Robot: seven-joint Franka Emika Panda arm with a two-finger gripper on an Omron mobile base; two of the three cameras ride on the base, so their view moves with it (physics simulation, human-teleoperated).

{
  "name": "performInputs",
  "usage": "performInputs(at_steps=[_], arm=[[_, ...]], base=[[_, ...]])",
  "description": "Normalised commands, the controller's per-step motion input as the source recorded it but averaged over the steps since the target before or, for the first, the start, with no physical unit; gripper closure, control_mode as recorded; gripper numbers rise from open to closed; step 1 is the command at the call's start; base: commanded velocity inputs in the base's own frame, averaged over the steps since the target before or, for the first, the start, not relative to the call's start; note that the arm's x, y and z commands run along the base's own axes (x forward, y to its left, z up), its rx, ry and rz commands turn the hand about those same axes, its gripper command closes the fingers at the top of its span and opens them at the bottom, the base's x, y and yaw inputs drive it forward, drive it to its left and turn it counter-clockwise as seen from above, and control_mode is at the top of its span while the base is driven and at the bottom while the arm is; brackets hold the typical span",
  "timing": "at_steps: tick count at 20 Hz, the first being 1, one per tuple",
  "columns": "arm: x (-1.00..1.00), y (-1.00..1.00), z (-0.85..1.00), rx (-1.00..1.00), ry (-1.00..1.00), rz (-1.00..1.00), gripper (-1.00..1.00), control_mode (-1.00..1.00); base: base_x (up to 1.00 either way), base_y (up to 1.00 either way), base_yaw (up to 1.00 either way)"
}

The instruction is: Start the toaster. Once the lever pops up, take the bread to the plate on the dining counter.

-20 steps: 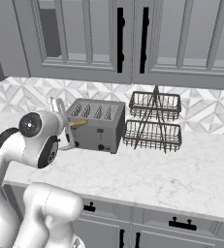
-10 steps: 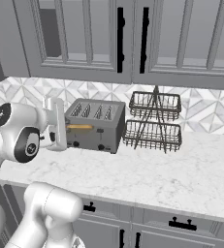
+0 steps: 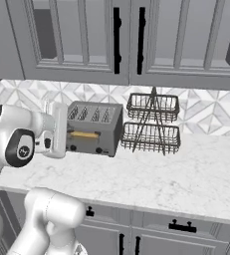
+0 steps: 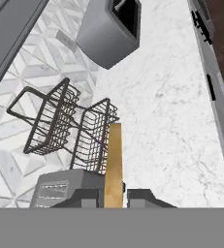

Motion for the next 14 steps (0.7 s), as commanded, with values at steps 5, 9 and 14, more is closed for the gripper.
performInputs(at_steps=[5,9,14], arm=[[0.00,0.00,0.00,0.00,0.00,0.00,1.00,1.00],[0.00,0.00,0.00,0.00,0.00,0.00,1.00,1.00],[0.00,0.00,0.00,0.00,0.00,0.00,1.00,1.00]], base=[[-0.02,-0.69,-0.35],[0.00,-0.95,-0.38],[0.00,-1.00,-0.40]])
